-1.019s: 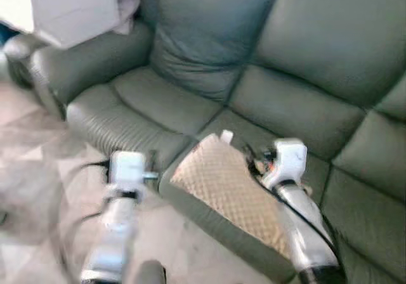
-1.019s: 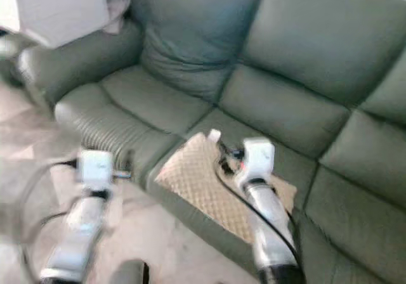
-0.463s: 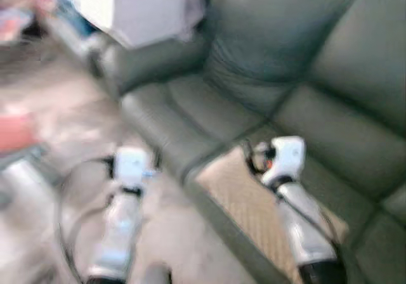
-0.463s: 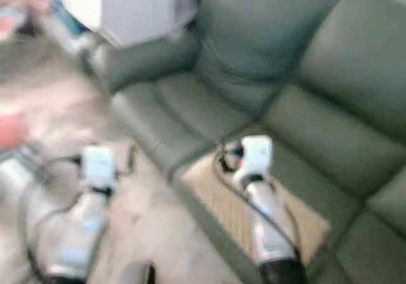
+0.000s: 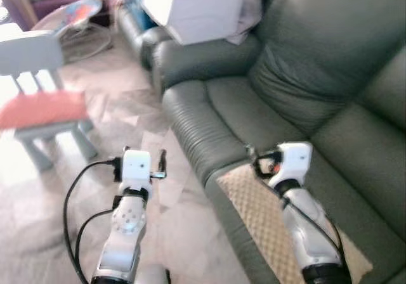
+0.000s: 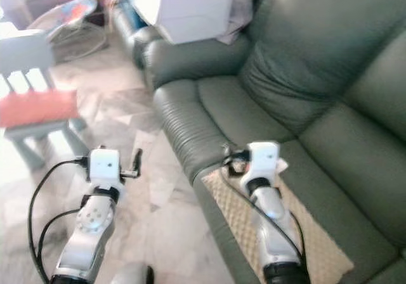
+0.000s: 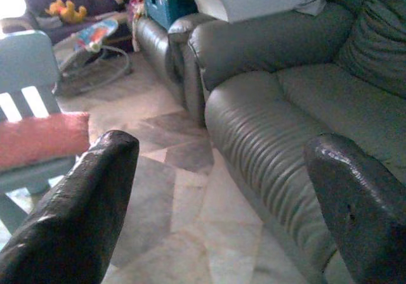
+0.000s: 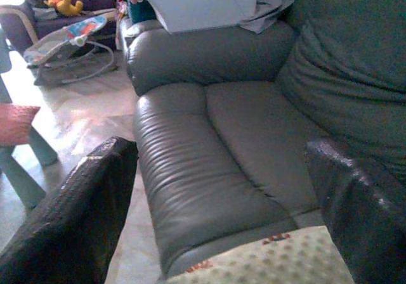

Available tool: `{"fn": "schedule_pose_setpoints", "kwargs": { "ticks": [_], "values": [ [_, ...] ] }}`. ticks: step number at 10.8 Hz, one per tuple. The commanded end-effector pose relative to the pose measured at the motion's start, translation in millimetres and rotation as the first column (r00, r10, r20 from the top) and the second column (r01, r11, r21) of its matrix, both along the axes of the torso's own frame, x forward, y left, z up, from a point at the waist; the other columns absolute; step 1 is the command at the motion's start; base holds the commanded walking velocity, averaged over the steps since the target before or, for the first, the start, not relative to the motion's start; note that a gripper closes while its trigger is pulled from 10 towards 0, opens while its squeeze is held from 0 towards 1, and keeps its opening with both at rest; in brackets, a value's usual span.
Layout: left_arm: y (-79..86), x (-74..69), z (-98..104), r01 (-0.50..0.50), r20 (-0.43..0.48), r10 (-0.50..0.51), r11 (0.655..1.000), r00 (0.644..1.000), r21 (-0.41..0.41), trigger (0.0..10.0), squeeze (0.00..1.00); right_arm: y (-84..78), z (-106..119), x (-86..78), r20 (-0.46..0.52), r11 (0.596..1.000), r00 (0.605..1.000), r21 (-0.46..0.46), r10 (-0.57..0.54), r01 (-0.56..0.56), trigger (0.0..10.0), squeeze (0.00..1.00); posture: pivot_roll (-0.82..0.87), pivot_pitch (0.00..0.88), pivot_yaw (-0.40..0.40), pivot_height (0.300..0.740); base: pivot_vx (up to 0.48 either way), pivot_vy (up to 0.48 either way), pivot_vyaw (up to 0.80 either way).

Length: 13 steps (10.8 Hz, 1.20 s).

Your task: Move the pillow to the sofa

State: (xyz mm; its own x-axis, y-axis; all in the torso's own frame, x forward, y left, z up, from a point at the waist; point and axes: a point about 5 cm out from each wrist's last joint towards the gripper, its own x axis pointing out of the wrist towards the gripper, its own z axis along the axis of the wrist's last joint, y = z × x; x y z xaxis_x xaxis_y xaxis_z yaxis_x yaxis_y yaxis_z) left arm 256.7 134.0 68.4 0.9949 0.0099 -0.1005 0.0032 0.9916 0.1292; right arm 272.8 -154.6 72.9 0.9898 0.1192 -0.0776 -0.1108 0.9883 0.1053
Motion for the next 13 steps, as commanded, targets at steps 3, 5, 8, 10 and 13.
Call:
{"fn": "schedule_pose_setpoints", "kwargs": {
  "ticks": [3,5,8,10,13],
  "values": [
    [11.8,3.2,-1,-0.051,-0.020,0.052,0.999,0.998,0.014,10.0,0.00,5.8,8,6.0,0.030,0.999,1.000,0.045,0.005,-0.006,10.0,0.00,0.04,0.000,-0.064,0.740,0.000,0.480,0.00],
    [27.0,4.5,0,-0.128,-0.007,0.129,0.989,0.992,0.075,10.0,0.00,5.0,6,4.3,0.025,0.999,1.000,0.049,0.000,-0.001,10.0,0.00,0.04,0.000,-0.059,0.740,0.000,0.480,0.00],
    [27.1,8.8,3,-0.133,0.002,0.133,0.988,0.991,0.081,10.0,0.00,6.6,7,6.4,0.030,0.998,1.000,0.056,-0.001,0.000,10.0,0.00,0.04,0.000,-0.054,0.740,0.000,0.480,0.00],
    [26.5,9.3,3,-0.139,0.005,0.139,0.987,0.990,0.086,10.0,0.00,6.4,7,6.4,0.032,0.998,0.999,0.056,-0.001,-0.001,10.0,0.00,0.04,0.000,-0.053,0.740,0.000,0.480,0.00],
    [27.8,10.2,4,-0.165,0.017,0.164,0.981,0.986,0.100,10.0,0.00,9.7,6,6.8,0.032,0.998,0.999,0.049,0.030,-0.032,10.0,0.00,0.05,0.000,-0.057,0.740,0.000,0.480,0.00]
  ]
}}
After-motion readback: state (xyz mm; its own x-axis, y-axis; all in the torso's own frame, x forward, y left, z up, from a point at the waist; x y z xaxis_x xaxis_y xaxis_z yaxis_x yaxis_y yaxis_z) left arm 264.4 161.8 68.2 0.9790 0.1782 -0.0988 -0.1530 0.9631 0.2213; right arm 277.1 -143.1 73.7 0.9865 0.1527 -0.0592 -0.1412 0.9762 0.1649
